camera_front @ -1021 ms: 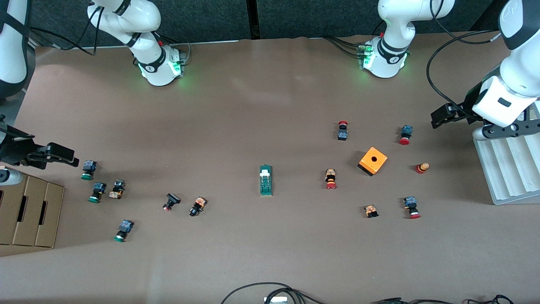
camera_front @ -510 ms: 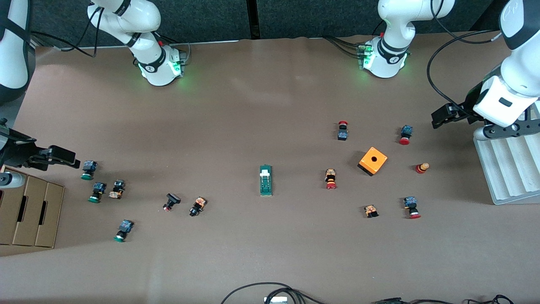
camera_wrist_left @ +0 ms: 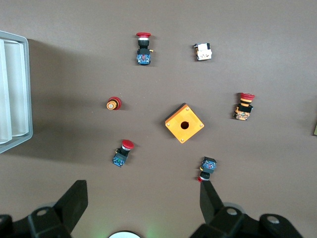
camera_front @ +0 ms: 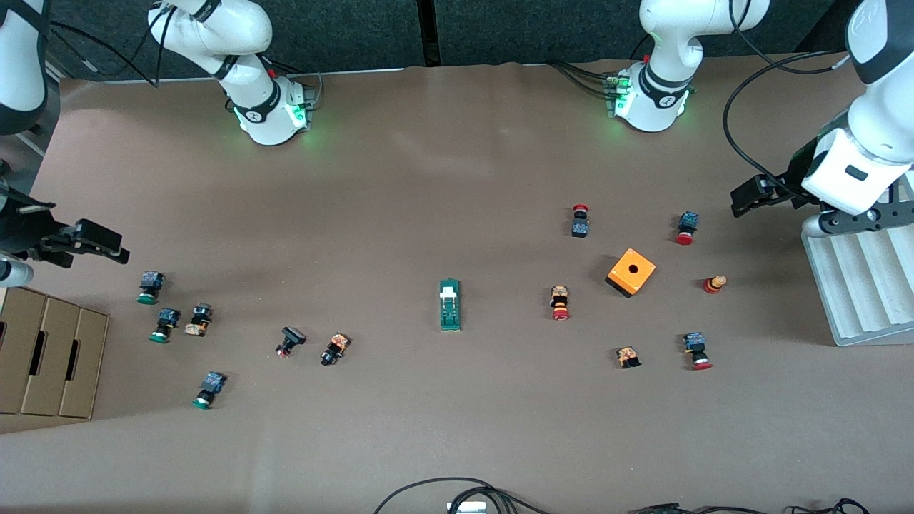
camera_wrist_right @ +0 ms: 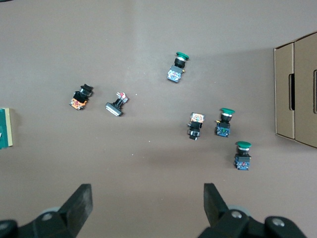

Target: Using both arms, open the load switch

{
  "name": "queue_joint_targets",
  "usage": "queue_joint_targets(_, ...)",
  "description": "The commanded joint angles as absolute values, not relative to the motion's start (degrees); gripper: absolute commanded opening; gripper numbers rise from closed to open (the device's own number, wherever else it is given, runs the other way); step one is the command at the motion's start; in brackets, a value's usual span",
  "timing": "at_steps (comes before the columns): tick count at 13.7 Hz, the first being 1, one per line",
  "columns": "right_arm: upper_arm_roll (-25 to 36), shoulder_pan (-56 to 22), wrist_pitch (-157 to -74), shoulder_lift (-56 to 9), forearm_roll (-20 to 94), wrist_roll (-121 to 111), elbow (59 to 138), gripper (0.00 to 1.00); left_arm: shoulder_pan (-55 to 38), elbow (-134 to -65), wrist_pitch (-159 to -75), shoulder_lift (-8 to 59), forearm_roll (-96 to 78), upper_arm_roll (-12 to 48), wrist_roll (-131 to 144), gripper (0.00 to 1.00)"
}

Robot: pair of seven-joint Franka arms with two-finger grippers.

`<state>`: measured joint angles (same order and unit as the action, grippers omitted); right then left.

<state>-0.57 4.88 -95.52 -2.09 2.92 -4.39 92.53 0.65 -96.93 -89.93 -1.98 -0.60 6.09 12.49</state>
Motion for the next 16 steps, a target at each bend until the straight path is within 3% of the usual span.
queue_joint_targets(1,1.84,0.98,-96.86,-0.26,1.14,0.06,95.10,1.00,0.62,-95.80,-88.51,-2.02,-0.35,6.33,13.36,1.00)
queue_joint_targets(16,1.93,2.37,-95.45,-1.85,1.41,-1.76,93.60,1.00,0.62,-95.71,-88.51,-1.85,-0.26,6.33,13.36,1.00)
